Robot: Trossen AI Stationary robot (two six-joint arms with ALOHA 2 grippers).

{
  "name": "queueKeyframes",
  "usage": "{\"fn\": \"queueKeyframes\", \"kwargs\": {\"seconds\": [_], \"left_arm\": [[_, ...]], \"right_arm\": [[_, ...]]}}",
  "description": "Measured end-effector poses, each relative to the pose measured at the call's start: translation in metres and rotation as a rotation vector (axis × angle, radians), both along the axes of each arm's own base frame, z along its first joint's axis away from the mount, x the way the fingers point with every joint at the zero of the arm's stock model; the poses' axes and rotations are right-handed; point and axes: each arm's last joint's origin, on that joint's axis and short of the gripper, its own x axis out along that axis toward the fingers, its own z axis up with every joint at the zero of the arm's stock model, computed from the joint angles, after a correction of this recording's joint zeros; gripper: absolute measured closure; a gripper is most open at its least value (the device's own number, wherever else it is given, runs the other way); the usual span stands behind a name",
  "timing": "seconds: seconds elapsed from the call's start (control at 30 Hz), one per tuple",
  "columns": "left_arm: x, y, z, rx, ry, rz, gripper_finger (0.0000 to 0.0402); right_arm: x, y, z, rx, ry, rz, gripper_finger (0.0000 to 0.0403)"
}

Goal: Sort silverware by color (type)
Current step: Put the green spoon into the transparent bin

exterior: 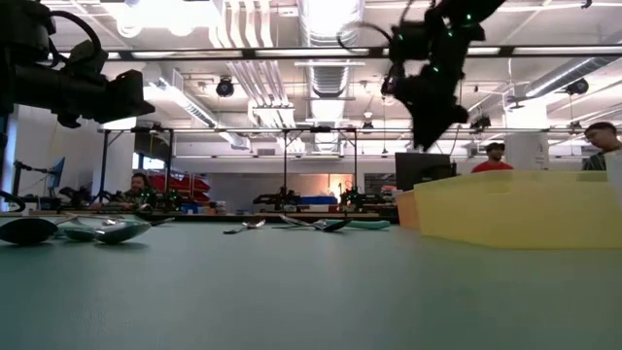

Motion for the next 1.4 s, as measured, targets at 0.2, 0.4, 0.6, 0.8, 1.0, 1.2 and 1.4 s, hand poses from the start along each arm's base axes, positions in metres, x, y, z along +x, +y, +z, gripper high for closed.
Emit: {"fn": "queueKeyframes", "kwargs": {"seconds": [0.2,0.4,0.6,0.8,1.0,1.2,1.4], "left_arm": [[0.0,0.0,0.0,0.0,0.0,0.0,0.0325],[0.0,0.0,0.0,0.0,0.0,0.0,0.0325],[0.0,0.0,0.0,0.0,0.0,0.0,0.0325],[0.0,0.0,0.0,0.0,0.0,0.0,0.0325],[0.0,0.0,0.0,0.0,0.0,0.0,0.0325],[0.0,0.0,0.0,0.0,0.0,0.0,0.0325],[0.0,0.0,0.0,0.0,0.0,0.0,0.0325]], "right_arm": [[0.053,0.038,-0.02,-0.045,-0.05,0.207,0.0265],[0.093,0.043,-0.046,-0.108,0.057,0.395,0.0257],[0.115,0.026,-0.068,-0.097,0.106,0.412,0.0259],[0.122,0.007,-0.088,-0.076,0.149,0.388,0.0257],[0.121,-0.01,-0.099,-0.06,0.165,0.342,0.0267],[0.123,-0.014,-0.116,-0.039,0.202,0.333,0.0269],[0.125,-0.015,-0.128,-0.039,0.228,0.342,0.0273]]}}
